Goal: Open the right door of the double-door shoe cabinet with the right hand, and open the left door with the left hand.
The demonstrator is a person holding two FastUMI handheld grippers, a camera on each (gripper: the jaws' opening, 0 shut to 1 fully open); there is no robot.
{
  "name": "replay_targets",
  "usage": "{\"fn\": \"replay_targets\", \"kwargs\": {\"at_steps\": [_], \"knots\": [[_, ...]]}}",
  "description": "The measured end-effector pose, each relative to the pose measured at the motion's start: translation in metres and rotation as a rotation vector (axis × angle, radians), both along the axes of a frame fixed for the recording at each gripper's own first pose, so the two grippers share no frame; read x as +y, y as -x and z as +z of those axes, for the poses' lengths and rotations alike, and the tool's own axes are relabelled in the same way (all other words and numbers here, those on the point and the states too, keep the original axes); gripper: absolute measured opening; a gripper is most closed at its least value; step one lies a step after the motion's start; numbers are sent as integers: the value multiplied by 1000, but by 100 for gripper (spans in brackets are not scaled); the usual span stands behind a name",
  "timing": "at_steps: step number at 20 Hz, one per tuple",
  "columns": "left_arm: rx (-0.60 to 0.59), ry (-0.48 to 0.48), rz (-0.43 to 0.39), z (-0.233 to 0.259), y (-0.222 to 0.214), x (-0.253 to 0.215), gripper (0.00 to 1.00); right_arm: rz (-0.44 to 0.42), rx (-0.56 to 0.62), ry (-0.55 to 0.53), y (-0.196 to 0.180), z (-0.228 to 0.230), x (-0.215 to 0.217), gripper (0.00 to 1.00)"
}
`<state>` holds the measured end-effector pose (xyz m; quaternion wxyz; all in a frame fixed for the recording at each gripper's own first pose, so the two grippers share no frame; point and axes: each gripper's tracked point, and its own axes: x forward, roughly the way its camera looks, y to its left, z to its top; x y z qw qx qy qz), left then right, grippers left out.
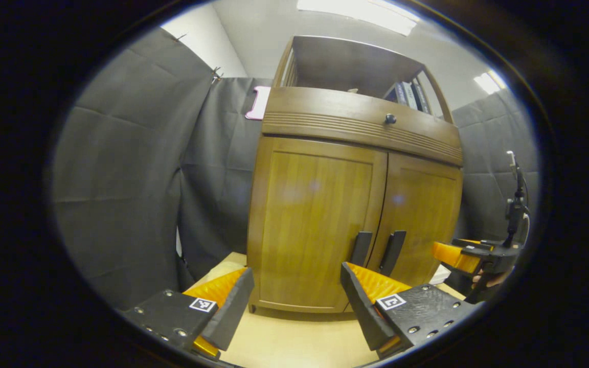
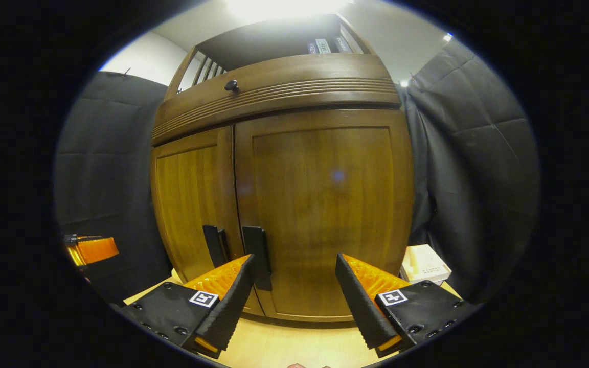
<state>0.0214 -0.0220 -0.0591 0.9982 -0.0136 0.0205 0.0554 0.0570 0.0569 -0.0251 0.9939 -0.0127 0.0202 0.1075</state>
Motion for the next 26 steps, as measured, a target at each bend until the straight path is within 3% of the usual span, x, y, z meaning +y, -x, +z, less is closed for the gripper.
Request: {"fn": "replay_targets", "kwargs": {"at_steps": [2, 3, 7, 13, 21, 26], "knots": [[-26, -76, 43, 10, 5, 8, 100, 13, 6, -9, -10, 0, 14, 98], [-29, -91, 42, 12, 6, 6, 100, 22, 3, -7, -15, 0, 20, 93], [11, -76, 18, 0, -3, 0, 100, 56, -1, 5, -32, -4, 43, 93], [55, -137, 34, -8, 1, 1, 100, 57, 22, 1, -57, -15, 64, 92], [67, -2, 60, -24, 29, -19, 100, 6, 39, 23, -85, -32, 70, 92], [78, 13, 85, -23, 31, -12, 98, 3, 32, 12, -93, -33, 72, 56]]}}
